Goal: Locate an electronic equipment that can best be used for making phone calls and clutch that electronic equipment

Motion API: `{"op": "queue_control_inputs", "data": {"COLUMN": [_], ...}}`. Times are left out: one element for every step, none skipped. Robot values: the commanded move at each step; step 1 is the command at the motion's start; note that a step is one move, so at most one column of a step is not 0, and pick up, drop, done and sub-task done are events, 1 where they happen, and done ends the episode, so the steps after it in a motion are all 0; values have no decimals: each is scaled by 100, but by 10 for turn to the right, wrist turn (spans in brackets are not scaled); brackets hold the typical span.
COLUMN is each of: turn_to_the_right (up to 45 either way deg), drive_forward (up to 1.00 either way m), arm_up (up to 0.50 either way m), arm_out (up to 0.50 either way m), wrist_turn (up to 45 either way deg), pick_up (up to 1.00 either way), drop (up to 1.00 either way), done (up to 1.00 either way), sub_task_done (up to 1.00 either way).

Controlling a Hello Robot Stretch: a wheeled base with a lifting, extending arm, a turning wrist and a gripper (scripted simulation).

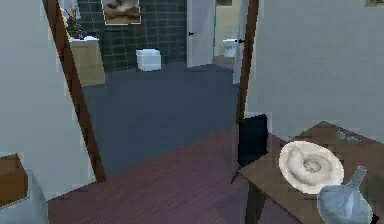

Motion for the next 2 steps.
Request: {"op": "queue_control_inputs", "data": {"turn_to_the_right": [450, 450], "drive_forward": [0, 0], "arm_up": [0, 0], "arm_out": [0, 0], "wrist_turn": [0, 0], "pick_up": [0, 0], "drop": [0, 0], "done": [0, 0], "sub_task_done": [0, 0]}}
